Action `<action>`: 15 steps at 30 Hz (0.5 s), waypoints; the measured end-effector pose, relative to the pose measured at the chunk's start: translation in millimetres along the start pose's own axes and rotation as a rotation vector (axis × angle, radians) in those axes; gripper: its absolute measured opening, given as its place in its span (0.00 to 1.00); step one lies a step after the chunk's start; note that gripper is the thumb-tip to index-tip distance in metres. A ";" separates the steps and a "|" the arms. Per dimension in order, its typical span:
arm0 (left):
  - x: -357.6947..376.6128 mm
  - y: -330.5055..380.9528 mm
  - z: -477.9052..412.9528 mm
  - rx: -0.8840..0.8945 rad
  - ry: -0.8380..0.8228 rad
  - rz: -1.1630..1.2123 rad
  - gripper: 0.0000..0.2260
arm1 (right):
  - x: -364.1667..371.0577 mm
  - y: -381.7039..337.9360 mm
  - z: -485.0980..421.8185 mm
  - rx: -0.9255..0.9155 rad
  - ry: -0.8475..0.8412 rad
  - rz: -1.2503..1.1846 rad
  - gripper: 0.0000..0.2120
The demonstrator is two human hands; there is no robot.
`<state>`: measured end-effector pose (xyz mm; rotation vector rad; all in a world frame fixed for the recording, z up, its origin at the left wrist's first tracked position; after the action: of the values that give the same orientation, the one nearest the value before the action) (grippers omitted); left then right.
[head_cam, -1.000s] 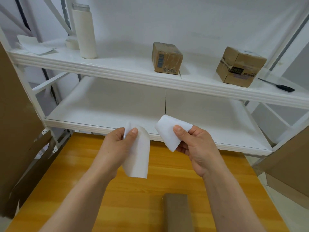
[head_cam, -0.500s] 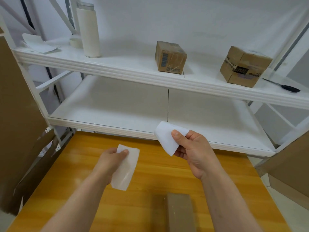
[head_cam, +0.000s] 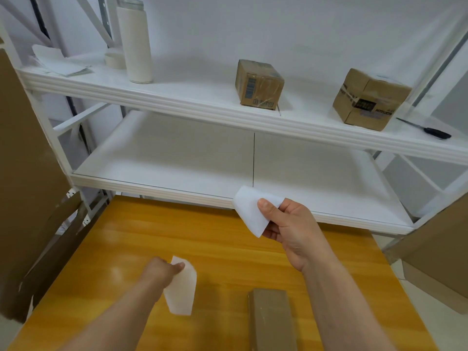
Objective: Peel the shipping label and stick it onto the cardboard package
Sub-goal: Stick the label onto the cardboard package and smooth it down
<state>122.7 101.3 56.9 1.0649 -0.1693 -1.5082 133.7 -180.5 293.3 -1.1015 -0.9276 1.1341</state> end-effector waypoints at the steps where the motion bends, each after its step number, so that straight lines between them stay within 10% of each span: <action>1: 0.8 -4.5 -2.2 -0.011 -0.002 -0.057 0.32 | 0.0 0.4 0.3 -0.003 -0.001 0.002 0.08; 5: -11.6 20.7 14.1 0.092 0.079 -0.208 0.27 | -0.2 2.7 1.1 -0.002 0.000 0.015 0.09; 15: -16.1 165.4 125.4 0.238 -0.393 0.447 0.11 | -2.5 -20.3 6.3 -0.239 0.025 0.194 0.04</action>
<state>152.5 13.2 243.2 0.8294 -0.8249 -1.2881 131.5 -183.0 314.4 -1.4215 -0.9708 1.1843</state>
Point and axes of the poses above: each hand's wrist, its own z-axis away from the middle knuckle, its own x-axis out of the palm, y = z × x, the point moved 10 cm from there along -z, towards the middle knuckle, and after that the axes turned 9 degrees about y, right-handed, at the moved point
